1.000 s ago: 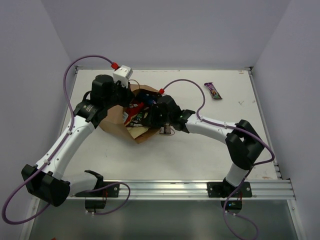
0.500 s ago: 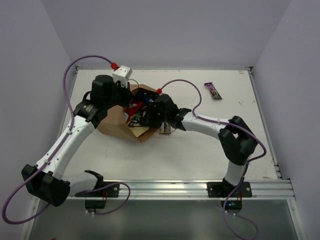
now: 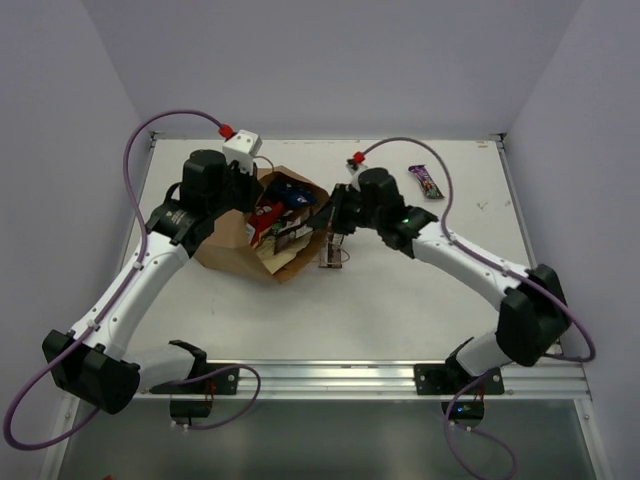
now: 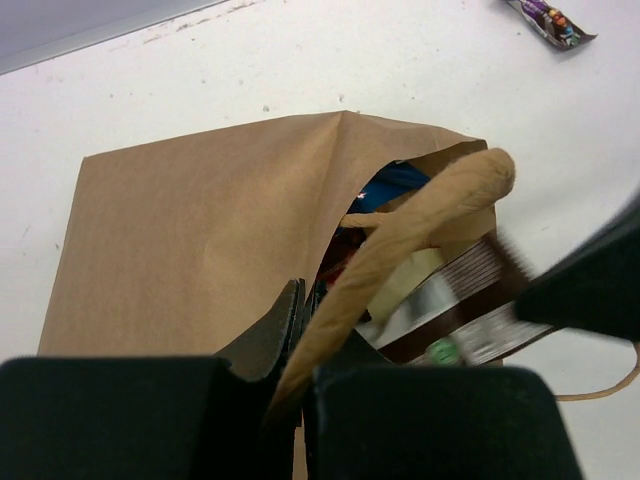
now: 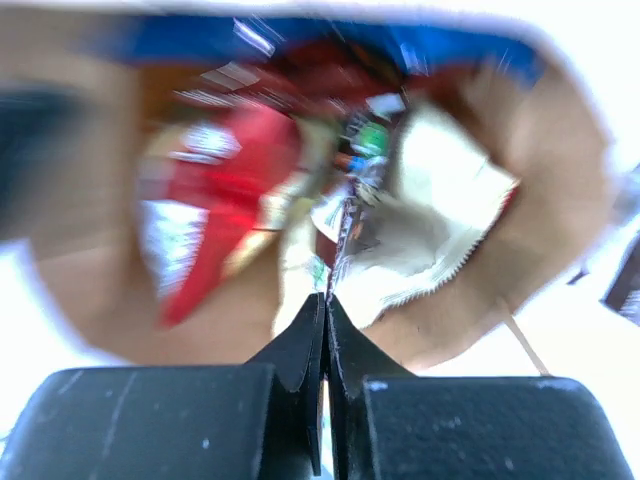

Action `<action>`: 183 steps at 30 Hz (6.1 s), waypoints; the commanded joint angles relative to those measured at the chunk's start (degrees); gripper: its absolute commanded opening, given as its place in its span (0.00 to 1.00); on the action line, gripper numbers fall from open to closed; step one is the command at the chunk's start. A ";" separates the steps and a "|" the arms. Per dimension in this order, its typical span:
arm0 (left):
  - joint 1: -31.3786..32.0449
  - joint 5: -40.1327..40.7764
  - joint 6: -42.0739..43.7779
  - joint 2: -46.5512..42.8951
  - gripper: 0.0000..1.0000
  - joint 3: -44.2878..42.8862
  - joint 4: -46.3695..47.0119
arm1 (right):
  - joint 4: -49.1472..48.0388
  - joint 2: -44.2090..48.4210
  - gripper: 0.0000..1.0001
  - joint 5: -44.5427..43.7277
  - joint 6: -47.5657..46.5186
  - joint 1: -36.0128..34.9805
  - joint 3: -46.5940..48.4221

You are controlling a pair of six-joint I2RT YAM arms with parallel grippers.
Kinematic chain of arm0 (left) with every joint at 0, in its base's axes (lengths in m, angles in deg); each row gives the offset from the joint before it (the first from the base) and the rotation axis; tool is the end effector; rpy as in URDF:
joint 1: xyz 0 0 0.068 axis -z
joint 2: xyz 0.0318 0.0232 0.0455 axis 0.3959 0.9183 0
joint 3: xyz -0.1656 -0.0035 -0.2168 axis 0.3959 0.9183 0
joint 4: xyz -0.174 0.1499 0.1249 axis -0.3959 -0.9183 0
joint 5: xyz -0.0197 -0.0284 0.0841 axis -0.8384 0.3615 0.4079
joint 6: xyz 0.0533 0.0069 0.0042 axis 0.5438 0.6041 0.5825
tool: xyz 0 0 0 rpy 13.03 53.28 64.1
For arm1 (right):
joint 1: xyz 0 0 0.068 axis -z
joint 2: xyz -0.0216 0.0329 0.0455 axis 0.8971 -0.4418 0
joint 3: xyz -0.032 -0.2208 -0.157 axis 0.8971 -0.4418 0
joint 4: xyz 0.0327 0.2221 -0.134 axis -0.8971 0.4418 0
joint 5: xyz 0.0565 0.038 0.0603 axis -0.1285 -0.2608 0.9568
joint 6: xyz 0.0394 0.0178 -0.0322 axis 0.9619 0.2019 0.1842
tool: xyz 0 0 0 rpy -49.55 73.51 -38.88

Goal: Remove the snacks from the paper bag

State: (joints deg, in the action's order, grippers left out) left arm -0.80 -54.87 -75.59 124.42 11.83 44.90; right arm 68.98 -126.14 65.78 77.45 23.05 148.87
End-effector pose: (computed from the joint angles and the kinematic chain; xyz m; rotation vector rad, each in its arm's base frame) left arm 0.2483 -0.1059 0.3747 0.3396 2.0070 -0.3965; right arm 0.2680 0.2430 0.2834 0.0391 2.3183 1.1870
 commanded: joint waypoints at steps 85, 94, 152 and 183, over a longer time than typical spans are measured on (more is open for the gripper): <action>-1.34 13.47 3.98 -3.21 0.00 2.19 1.57 | -10.53 -8.10 0.00 0.72 -4.50 0.37 10.91; -4.77 14.71 5.91 -1.62 0.00 2.90 2.80 | -4.20 12.72 0.00 11.27 -8.20 16.46 -0.32; -5.03 -2.78 3.80 -3.82 0.00 -0.27 -1.60 | -20.89 -24.17 0.52 1.25 11.84 -8.66 19.17; -5.12 8.46 4.06 -3.91 0.00 3.69 -1.42 | -6.41 13.25 0.00 20.76 -6.17 6.18 7.13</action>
State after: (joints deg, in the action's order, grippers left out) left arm -5.37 -50.90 -71.81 120.20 15.46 44.02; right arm 59.32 -118.06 81.78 76.62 27.16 152.22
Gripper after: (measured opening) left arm 0.016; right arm 0.015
